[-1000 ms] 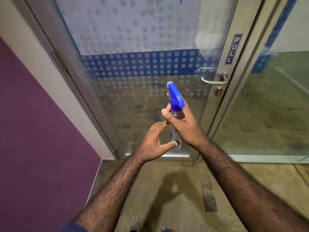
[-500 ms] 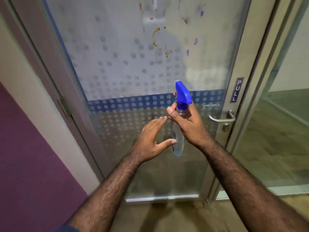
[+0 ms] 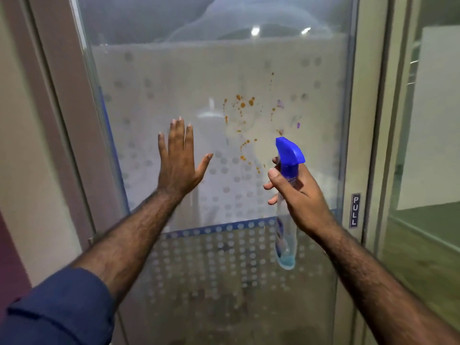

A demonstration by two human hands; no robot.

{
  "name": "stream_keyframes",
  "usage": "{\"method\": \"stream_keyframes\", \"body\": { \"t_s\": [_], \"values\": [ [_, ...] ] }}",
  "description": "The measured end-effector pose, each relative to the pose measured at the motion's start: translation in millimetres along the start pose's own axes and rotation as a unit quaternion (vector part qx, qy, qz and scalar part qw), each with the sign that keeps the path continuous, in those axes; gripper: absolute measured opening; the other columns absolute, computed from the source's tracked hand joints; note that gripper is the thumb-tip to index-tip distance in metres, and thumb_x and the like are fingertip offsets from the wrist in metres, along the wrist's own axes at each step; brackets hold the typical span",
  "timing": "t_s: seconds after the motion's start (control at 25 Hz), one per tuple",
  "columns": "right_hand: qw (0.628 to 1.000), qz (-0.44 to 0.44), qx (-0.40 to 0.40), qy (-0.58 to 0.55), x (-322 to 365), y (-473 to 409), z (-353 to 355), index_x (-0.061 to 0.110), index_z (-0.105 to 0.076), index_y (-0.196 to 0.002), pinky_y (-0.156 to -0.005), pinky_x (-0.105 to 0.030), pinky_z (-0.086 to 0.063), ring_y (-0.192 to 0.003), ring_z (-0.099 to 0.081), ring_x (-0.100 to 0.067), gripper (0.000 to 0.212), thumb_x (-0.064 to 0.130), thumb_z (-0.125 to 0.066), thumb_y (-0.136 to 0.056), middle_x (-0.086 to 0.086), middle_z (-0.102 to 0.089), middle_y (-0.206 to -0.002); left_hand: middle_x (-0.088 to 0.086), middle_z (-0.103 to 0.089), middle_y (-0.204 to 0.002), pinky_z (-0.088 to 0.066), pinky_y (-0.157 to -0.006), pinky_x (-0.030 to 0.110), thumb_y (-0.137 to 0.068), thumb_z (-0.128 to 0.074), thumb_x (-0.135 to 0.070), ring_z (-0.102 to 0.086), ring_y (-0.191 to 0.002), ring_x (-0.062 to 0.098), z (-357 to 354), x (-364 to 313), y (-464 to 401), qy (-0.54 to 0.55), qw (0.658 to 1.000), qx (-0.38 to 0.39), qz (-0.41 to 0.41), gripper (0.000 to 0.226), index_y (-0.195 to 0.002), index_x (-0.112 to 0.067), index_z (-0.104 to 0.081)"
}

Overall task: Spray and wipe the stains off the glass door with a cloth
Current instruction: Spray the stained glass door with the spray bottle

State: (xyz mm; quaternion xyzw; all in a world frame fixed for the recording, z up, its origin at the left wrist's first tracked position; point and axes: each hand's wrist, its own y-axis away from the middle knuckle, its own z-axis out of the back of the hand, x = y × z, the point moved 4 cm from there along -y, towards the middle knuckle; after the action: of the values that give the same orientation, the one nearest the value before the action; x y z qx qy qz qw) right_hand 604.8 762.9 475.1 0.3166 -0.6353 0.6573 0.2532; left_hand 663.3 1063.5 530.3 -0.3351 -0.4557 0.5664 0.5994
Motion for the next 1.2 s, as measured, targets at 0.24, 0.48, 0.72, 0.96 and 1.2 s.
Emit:
{"method": "stream_keyframes", "body": {
  "t_s": [0.24, 0.48, 0.72, 0.96, 1.2],
  "values": [
    [0.998, 0.048, -0.024, 0.033, 49.3, -41.1, -17.7, 0.022, -0.066, -0.122, -0.062, -0.051, -0.065, -0.082, -0.079, -0.019, 0.024, 0.039, -0.07, -0.105, 0.008, -0.073, -0.1, 0.025, -0.001, -0.181, -0.009, -0.13, 0.075, -0.113, -0.034, -0.061, -0.003, -0.169, 0.043, -22.0, 51.4, -47.8, -0.07, 0.998, 0.0, -0.001, 0.09, -0.172, 0.0, -0.004],
    [0.988, 0.089, -0.044, 0.118, 68.6, -51.1, -40.7, 0.01, -0.059, -0.094, -0.054, -0.02, -0.056, -0.069, -0.073, -0.03, 0.036, 0.042, -0.068, -0.107, -0.021, -0.065, -0.085, 0.021, 0.005, -0.181, -0.005, -0.131, 0.075, -0.112, -0.022, -0.065, 0.001, -0.169, 0.041, -43.8, 63.4, -47.8, -0.064, 0.997, -0.04, -0.017, 0.089, -0.172, -0.004, 0.004],
    [0.991, 0.066, -0.036, 0.114, 55.4, -34.0, -32.0, 0.026, -0.067, -0.114, -0.06, -0.042, -0.067, -0.079, -0.079, -0.015, 0.021, 0.046, -0.069, -0.106, 0.002, -0.072, -0.096, 0.018, 0.007, -0.182, -0.004, -0.132, 0.073, -0.11, -0.014, -0.068, 0.003, -0.17, 0.038, -48.4, 65.2, -48.8, -0.043, 0.998, -0.05, -0.021, 0.09, -0.173, -0.006, 0.005],
    [0.982, 0.067, -0.097, 0.146, 38.6, -3.4, -6.3, 0.019, -0.063, -0.098, -0.058, -0.019, -0.056, -0.064, -0.071, -0.014, 0.037, 0.056, -0.068, -0.102, -0.011, -0.071, -0.081, 0.017, 0.009, -0.182, -0.003, -0.132, 0.073, -0.11, -0.017, -0.068, 0.004, -0.17, 0.037, -51.3, 67.1, -50.3, -0.036, 0.998, -0.052, -0.024, 0.09, -0.173, -0.008, 0.007],
    [0.975, 0.092, 0.014, 0.2, 26.0, 32.0, -30.7, 0.025, -0.064, -0.121, -0.078, -0.055, -0.062, -0.093, -0.073, -0.025, 0.033, 0.053, -0.066, -0.105, 0.001, -0.065, -0.104, 0.016, 0.01, -0.182, -0.001, -0.132, 0.072, -0.109, -0.015, -0.069, 0.004, -0.17, 0.037, -49.2, 66.1, -50.4, -0.031, 0.999, -0.039, -0.022, 0.091, -0.173, -0.008, 0.007]
  ]
}}
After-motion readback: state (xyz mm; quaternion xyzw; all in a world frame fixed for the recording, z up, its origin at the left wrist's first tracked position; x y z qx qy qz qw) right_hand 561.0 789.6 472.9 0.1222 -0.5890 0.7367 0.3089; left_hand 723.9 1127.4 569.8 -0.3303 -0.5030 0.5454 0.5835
